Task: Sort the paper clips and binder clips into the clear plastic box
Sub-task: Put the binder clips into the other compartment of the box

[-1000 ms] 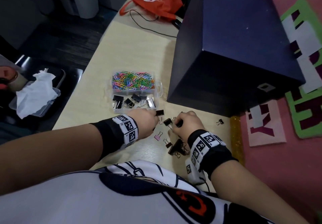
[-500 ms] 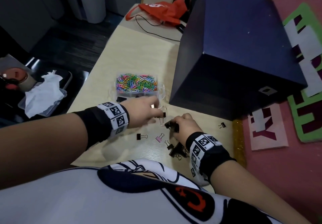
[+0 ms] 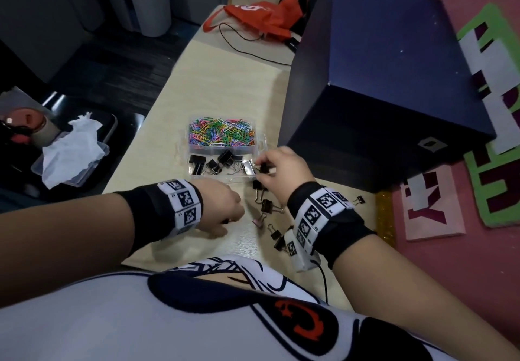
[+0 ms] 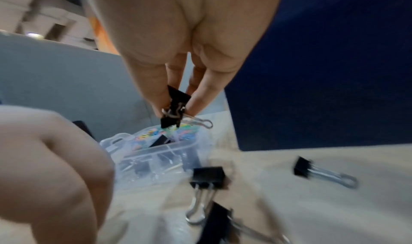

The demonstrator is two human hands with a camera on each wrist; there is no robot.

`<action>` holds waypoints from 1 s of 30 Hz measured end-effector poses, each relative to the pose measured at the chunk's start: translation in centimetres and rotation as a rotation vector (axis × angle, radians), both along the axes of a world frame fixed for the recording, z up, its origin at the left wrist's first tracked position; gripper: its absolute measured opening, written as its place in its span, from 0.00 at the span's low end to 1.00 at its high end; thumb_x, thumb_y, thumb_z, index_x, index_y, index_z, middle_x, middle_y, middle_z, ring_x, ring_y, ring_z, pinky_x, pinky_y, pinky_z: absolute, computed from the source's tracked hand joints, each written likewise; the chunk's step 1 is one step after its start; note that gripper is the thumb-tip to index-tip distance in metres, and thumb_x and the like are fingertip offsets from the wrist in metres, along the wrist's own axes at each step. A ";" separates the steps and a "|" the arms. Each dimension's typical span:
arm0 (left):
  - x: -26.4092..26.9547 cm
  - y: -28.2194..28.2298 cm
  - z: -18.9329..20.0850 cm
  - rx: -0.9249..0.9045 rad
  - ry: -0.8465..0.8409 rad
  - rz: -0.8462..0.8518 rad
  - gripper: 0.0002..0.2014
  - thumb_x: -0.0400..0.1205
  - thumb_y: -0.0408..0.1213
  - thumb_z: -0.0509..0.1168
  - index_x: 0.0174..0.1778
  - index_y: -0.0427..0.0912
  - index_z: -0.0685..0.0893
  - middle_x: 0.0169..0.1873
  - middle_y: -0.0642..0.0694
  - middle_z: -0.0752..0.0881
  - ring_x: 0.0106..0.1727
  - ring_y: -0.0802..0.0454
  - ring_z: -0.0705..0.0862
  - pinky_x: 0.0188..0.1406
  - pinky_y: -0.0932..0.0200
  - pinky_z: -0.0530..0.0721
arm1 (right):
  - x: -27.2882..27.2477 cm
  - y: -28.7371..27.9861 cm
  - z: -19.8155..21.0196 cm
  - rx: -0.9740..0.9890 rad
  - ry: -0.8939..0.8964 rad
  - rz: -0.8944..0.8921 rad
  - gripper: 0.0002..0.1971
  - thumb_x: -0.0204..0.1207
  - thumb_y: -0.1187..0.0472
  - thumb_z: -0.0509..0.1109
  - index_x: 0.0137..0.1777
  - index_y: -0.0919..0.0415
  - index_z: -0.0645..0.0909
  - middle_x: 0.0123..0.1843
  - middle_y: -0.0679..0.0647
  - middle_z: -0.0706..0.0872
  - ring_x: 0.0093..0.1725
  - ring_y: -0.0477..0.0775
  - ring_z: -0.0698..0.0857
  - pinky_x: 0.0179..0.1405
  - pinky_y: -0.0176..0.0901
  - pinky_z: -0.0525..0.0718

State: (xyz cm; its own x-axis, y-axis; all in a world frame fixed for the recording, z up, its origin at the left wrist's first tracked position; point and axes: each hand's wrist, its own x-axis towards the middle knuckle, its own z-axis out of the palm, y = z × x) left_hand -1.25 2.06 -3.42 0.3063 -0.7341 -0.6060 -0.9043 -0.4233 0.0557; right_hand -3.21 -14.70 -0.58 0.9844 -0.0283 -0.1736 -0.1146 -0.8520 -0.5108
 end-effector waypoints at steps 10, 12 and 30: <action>-0.6 0.2 -1.0 -0.006 -0.032 0.126 0.11 0.80 0.34 0.59 0.58 0.45 0.75 0.55 0.43 0.78 0.49 0.41 0.82 0.35 0.51 0.79 | -0.7 -1.7 -0.4 -0.347 0.387 -0.131 0.25 0.78 0.46 0.63 0.73 0.56 0.71 0.71 0.58 0.72 0.69 0.61 0.73 0.66 0.54 0.75; -0.9 0.1 -0.8 -0.027 -0.040 0.120 0.12 0.79 0.35 0.60 0.59 0.45 0.75 0.52 0.45 0.78 0.49 0.42 0.82 0.37 0.51 0.81 | -2.2 -2.0 -1.1 -0.370 0.477 -0.087 0.37 0.72 0.39 0.68 0.77 0.53 0.64 0.76 0.57 0.66 0.75 0.62 0.67 0.69 0.56 0.71; 2.1 3.1 0.8 -0.369 -0.258 0.276 0.15 0.81 0.41 0.59 0.63 0.47 0.78 0.58 0.46 0.78 0.57 0.44 0.80 0.48 0.49 0.84 | -4.3 -1.0 -3.8 -0.160 0.264 -0.063 0.07 0.75 0.65 0.66 0.42 0.51 0.79 0.53 0.51 0.74 0.51 0.55 0.81 0.48 0.37 0.77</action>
